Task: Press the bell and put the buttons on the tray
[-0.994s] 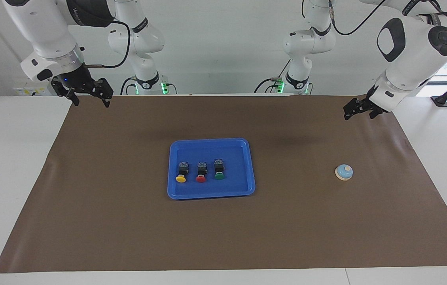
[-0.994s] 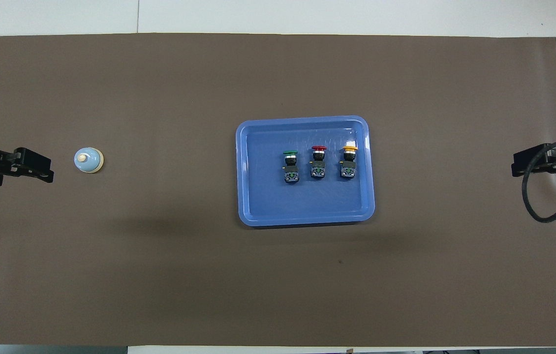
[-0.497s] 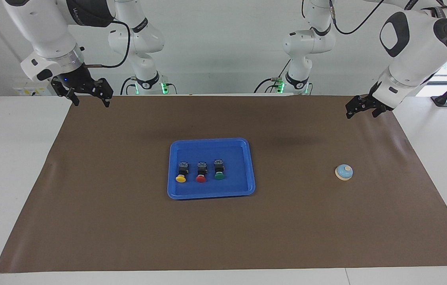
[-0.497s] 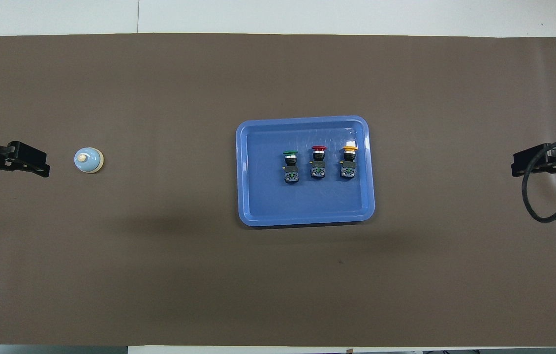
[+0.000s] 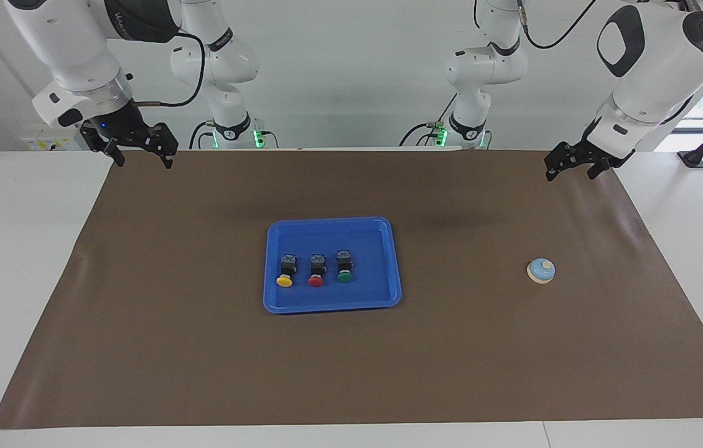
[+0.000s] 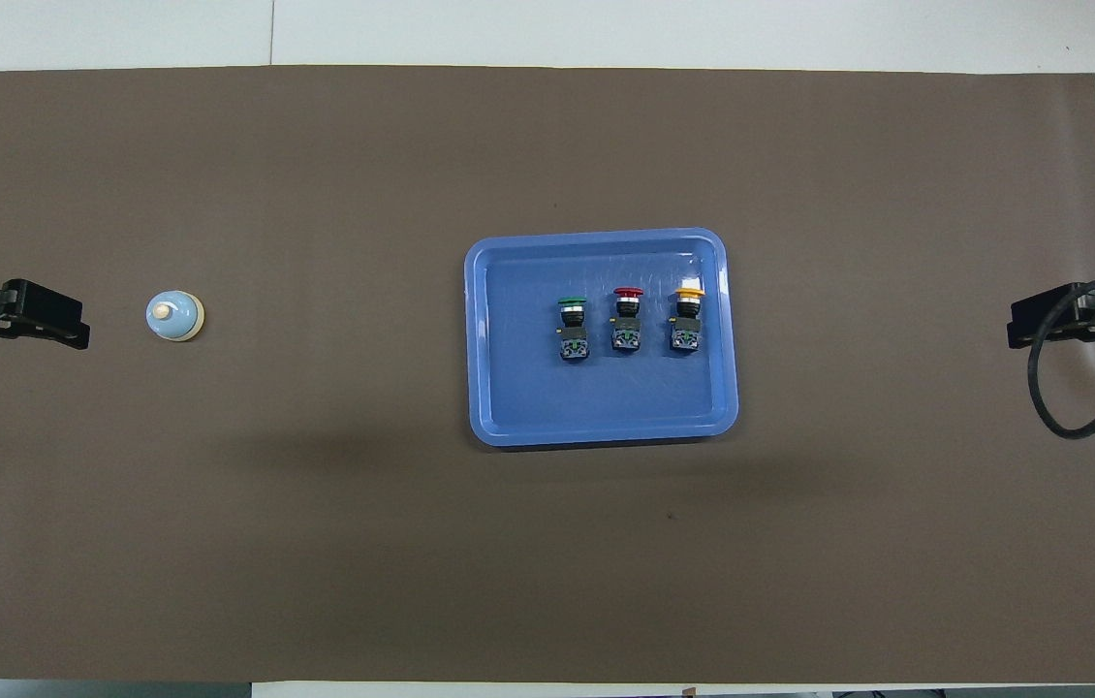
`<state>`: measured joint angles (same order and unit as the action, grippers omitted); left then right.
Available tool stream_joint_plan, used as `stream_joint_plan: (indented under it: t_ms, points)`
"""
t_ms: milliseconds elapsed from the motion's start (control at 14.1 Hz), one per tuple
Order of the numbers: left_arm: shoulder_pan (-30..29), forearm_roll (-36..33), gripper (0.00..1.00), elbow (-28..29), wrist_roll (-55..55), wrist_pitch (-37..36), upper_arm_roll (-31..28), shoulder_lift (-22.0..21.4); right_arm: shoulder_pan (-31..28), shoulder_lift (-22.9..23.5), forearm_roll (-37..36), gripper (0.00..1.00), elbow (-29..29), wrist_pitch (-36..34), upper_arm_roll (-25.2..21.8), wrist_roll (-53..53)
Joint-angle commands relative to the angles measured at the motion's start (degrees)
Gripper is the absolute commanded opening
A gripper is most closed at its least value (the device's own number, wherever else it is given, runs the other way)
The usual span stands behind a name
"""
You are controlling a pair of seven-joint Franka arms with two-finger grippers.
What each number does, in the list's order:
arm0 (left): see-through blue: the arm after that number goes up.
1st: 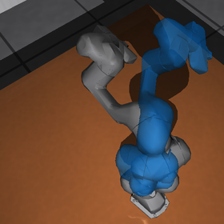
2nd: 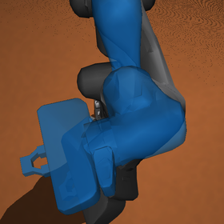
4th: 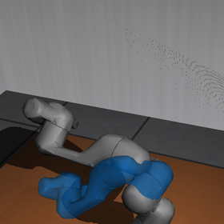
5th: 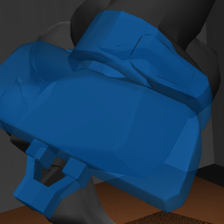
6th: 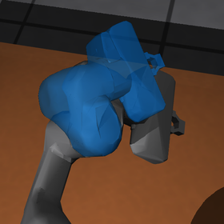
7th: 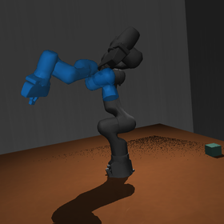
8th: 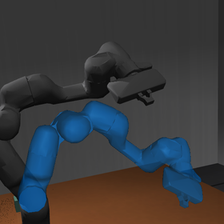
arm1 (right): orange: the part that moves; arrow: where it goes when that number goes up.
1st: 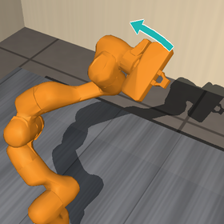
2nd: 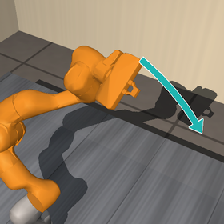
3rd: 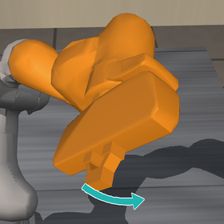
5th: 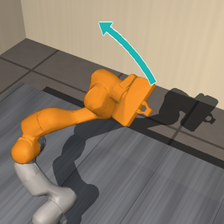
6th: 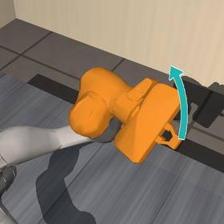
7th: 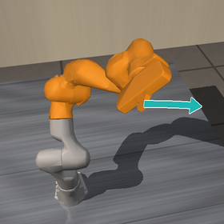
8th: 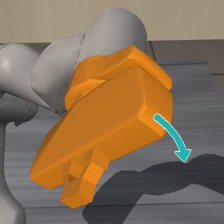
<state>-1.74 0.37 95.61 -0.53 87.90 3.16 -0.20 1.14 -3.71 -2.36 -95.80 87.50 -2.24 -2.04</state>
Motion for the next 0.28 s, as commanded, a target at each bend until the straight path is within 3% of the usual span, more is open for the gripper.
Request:
stream_joint_plan:
  t_ms: [0,213]
  points:
    - [0.6,-0.8,1.0,1.3,0.0,0.1,-0.2,-1.2,-1.0,-1.0,1.0,1.0,-0.9,-0.5,0.6,1.5]
    - [0.6,-0.7,1.0,1.2,0.2,0.3,-0.1,-1.2,-1.0,-1.0,1.0,1.0,-0.9,-0.5,0.6,1.5]
